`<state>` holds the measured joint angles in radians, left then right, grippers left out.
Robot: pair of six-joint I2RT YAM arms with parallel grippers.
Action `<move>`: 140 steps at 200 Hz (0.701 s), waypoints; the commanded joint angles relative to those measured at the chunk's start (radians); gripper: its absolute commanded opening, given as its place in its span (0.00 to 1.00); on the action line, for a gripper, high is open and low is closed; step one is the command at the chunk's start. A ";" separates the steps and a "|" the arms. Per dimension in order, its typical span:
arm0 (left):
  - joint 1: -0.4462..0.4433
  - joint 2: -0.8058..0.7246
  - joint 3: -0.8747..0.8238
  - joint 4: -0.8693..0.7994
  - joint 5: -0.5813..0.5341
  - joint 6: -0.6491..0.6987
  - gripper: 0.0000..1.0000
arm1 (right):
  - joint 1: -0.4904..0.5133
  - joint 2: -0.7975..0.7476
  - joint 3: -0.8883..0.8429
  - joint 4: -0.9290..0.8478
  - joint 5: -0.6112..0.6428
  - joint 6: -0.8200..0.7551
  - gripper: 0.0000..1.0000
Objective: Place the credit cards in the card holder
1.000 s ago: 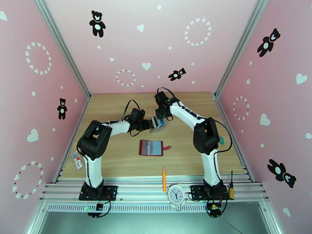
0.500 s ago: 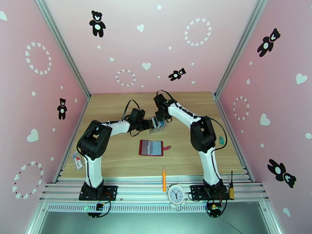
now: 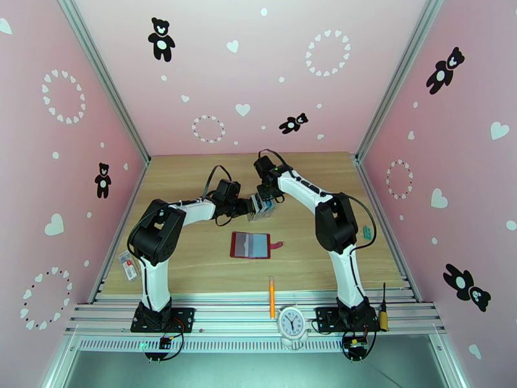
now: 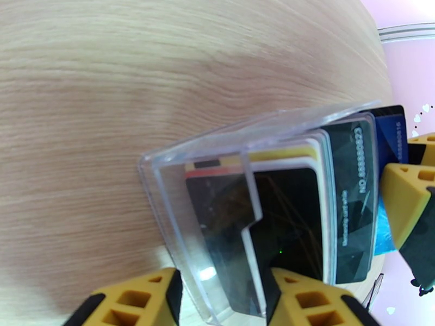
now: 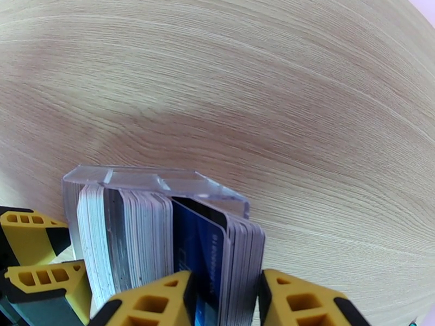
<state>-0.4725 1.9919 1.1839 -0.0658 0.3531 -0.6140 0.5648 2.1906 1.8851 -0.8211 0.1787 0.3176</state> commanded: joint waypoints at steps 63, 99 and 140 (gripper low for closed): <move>0.006 0.031 0.003 -0.050 -0.003 0.005 0.47 | -0.007 -0.042 0.026 -0.056 0.078 -0.013 0.34; 0.008 0.031 0.003 -0.048 -0.004 0.005 0.47 | -0.008 -0.054 0.025 -0.060 0.090 -0.012 0.29; 0.006 0.036 0.003 -0.049 -0.001 0.003 0.47 | -0.007 -0.061 0.018 -0.057 0.067 -0.011 0.24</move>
<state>-0.4725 1.9923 1.1847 -0.0658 0.3531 -0.6140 0.5686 2.1757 1.8927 -0.8257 0.2008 0.3080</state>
